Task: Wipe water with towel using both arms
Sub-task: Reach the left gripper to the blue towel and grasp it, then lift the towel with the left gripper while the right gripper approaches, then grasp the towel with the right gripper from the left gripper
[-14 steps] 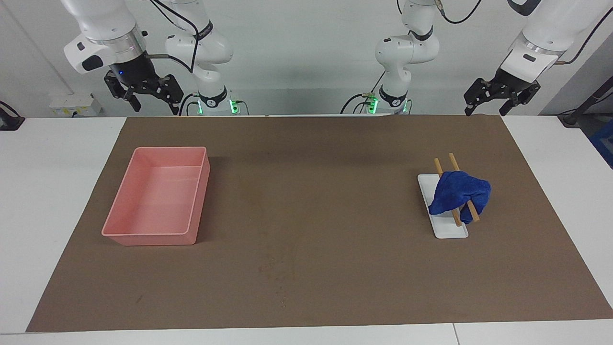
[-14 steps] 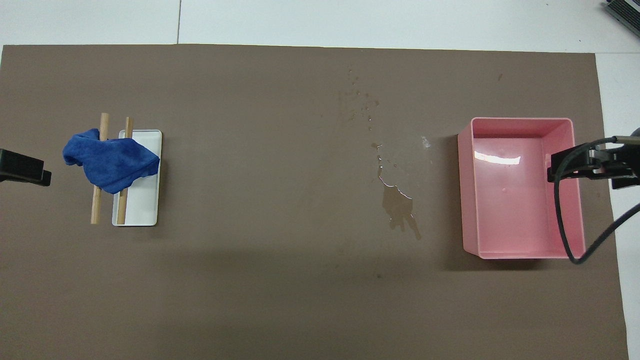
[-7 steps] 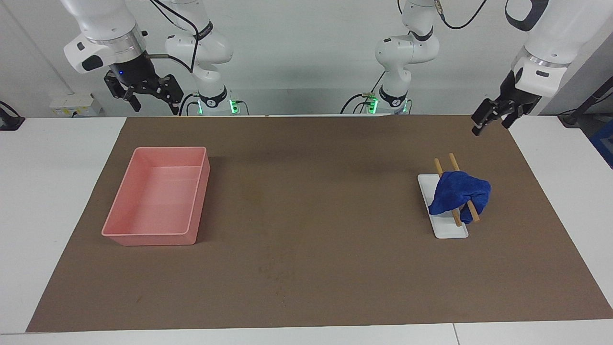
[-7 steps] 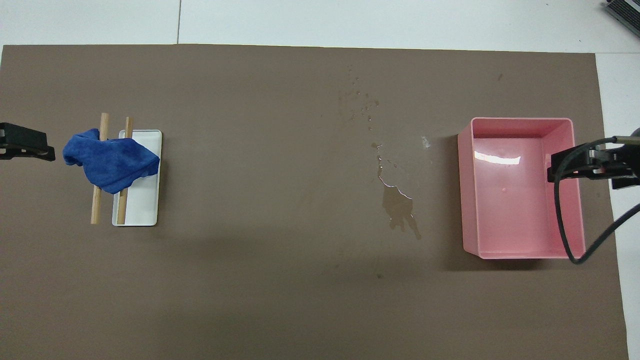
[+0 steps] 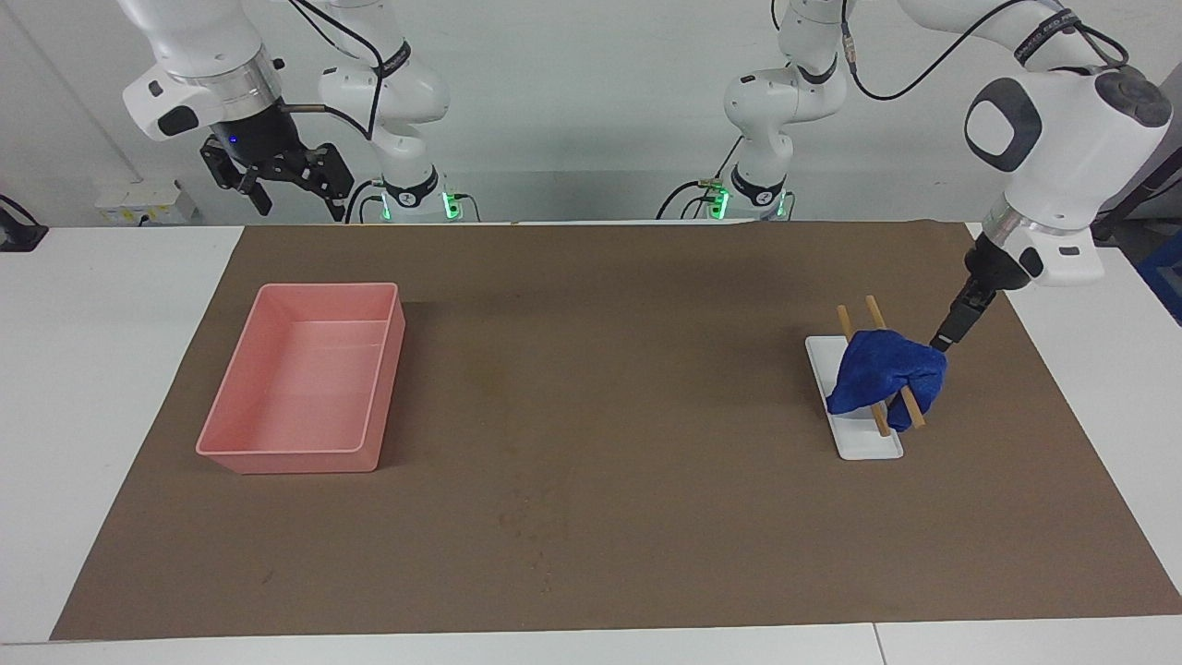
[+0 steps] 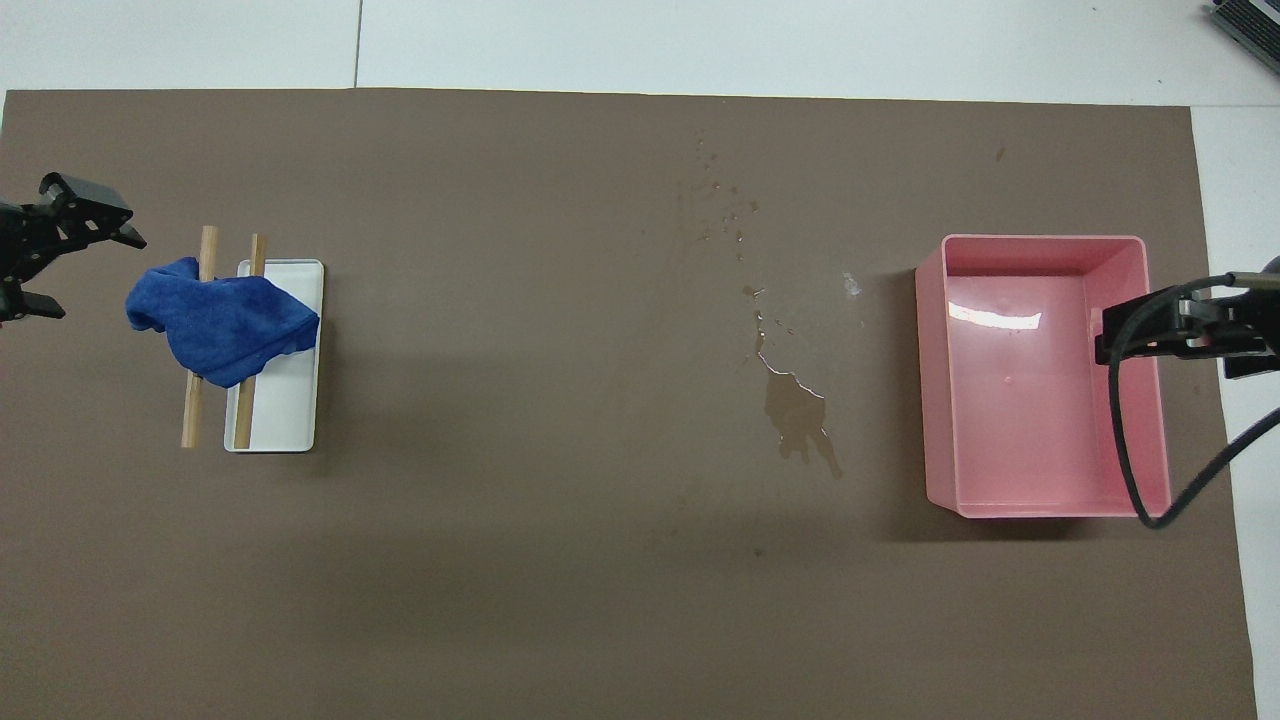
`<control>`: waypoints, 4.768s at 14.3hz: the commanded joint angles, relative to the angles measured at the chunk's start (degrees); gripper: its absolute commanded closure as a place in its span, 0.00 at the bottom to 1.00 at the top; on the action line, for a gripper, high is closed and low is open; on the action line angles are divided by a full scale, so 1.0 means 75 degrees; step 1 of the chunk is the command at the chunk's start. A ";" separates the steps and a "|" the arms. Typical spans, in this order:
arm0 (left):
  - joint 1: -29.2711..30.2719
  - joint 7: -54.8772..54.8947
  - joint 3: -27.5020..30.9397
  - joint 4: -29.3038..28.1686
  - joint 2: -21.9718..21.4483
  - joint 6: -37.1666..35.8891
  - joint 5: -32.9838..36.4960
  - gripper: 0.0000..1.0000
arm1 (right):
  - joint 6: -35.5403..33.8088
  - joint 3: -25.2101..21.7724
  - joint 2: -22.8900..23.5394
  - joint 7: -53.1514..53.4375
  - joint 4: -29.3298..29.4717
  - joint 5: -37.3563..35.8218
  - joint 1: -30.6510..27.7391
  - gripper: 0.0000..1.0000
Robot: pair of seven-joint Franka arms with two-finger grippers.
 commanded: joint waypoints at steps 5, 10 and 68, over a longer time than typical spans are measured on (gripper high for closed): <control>0.0091 -0.1030 -0.0065 -0.0960 0.0184 0.1583 0.0058 0.00 | 0.0093 0.0035 -0.0274 0.0016 -0.0409 0.0076 -0.0030 0.00; 0.0021 -0.1042 -0.0065 -0.1007 0.0362 0.1655 0.0081 0.10 | 0.0105 0.0035 -0.0274 0.0063 -0.0410 0.0076 -0.0030 0.00; -0.1455 -0.2894 -0.1905 0.0845 -0.0247 -0.0208 -0.7161 1.00 | 0.4733 0.0597 0.1987 1.0819 -0.0187 0.5748 0.2511 0.01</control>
